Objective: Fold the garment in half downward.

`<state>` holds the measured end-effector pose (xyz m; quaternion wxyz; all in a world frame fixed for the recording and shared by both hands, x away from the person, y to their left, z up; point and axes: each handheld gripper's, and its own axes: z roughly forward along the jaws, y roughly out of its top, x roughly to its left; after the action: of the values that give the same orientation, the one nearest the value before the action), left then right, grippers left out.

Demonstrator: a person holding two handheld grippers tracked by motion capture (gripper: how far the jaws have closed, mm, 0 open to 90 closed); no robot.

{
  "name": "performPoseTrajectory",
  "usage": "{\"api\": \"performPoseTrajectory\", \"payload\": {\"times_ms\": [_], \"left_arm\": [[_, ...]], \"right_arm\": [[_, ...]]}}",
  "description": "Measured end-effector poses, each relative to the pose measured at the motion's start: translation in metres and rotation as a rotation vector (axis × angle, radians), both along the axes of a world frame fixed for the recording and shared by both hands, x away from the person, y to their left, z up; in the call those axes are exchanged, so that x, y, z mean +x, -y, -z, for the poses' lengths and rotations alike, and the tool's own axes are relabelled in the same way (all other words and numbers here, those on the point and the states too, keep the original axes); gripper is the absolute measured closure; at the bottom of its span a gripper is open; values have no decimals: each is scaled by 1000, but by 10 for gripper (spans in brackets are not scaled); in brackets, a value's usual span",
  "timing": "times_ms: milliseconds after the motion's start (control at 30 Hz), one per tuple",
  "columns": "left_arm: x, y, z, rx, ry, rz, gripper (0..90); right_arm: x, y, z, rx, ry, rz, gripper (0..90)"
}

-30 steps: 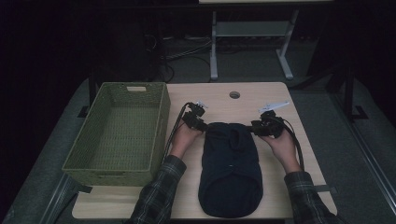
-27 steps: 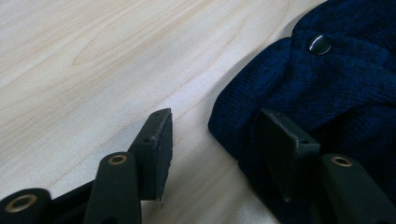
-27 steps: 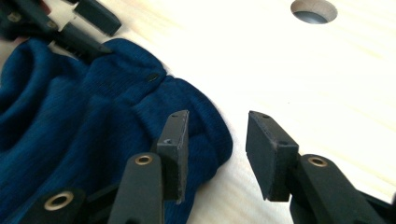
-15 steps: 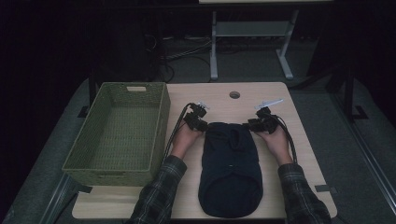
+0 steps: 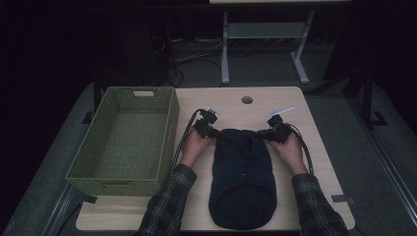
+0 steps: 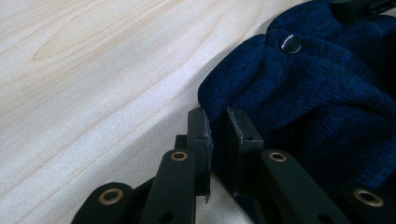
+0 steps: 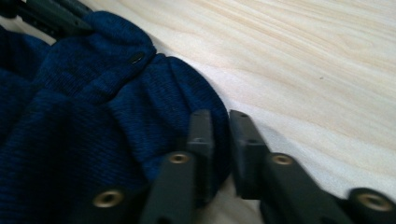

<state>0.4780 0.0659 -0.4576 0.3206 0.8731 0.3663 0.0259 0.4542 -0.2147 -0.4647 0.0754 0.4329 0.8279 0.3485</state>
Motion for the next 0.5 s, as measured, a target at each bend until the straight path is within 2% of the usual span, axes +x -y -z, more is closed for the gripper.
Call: {"api": "performPoseTrajectory", "payload": {"times_ms": [67, 133, 233, 300, 367, 433, 500], "left_arm": [[-1, -1, -1, 2, 0, -2, 817], [-1, -4, 0, -27, -8, -20, 822], [-2, -8, -4, -62, -1, -33, 826], [-3, -10, -10, -81, 18, -40, 826], [-3, -12, -18, -86, 44, -47, 827], [-5, -13, -27, -92, 78, -62, 828], [-6, -13, -37, -103, 109, -73, 828]], "right_arm": [[-1, -4, -2, -33, 11, 0, 862], [-1, -6, -4, -48, 14, 1, 867], [-1, -5, -9, -69, 47, 5, 868], [-1, -2, -15, -51, 69, 13, 868], [0, -1, -24, -39, 72, 13, 868], [1, -2, -36, -44, 112, 12, 868], [3, -3, -48, -53, 122, 5, 868]]}}
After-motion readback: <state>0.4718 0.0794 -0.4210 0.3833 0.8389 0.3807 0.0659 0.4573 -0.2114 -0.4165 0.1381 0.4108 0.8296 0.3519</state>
